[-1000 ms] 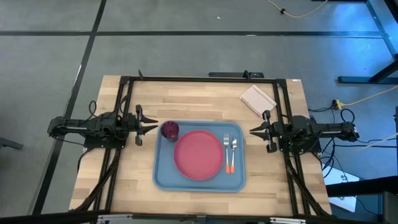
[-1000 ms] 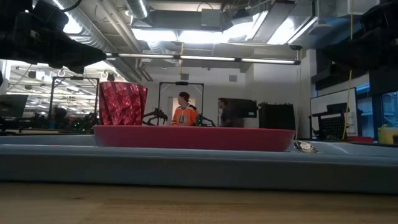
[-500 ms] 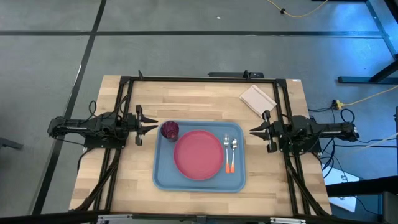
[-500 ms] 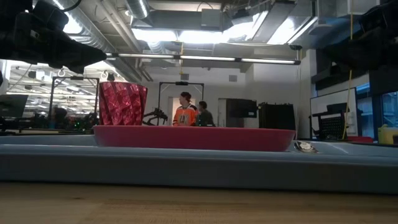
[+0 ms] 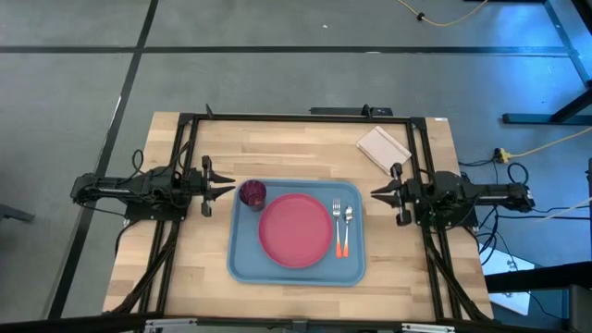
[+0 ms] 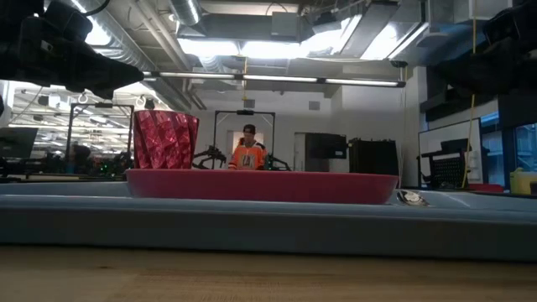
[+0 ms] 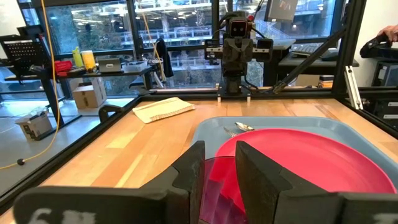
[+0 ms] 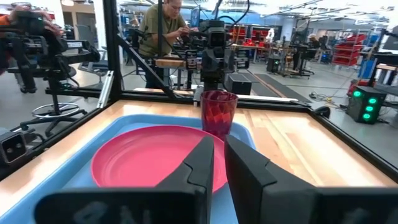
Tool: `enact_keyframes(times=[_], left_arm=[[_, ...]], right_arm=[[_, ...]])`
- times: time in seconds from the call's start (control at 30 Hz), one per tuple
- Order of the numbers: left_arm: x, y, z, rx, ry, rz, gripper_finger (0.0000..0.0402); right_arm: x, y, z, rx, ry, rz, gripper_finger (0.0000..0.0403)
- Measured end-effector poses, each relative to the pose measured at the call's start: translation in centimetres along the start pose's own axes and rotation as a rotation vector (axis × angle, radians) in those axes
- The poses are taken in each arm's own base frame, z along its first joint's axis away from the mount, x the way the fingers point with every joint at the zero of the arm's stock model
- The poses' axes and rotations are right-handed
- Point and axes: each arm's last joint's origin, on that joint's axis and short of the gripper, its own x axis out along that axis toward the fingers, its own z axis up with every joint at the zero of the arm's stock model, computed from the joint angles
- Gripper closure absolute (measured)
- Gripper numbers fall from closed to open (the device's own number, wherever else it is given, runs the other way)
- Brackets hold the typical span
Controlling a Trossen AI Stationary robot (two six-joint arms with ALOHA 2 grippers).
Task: Pick and place plate/cup/fork/spoon on tray
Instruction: Return to Home Position
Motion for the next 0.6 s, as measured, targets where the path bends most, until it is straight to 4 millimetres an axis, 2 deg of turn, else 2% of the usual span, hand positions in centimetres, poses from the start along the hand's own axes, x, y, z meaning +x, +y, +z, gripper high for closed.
enact_keyframes(times=[0.6], left_arm=[[0.0, -0.01, -0.03, 0.0, 0.002, -0.002, 0.0319]], right_arm=[[-0.01, -0.24, -0.01, -0.001, 0.001, -0.024, 0.0358]])
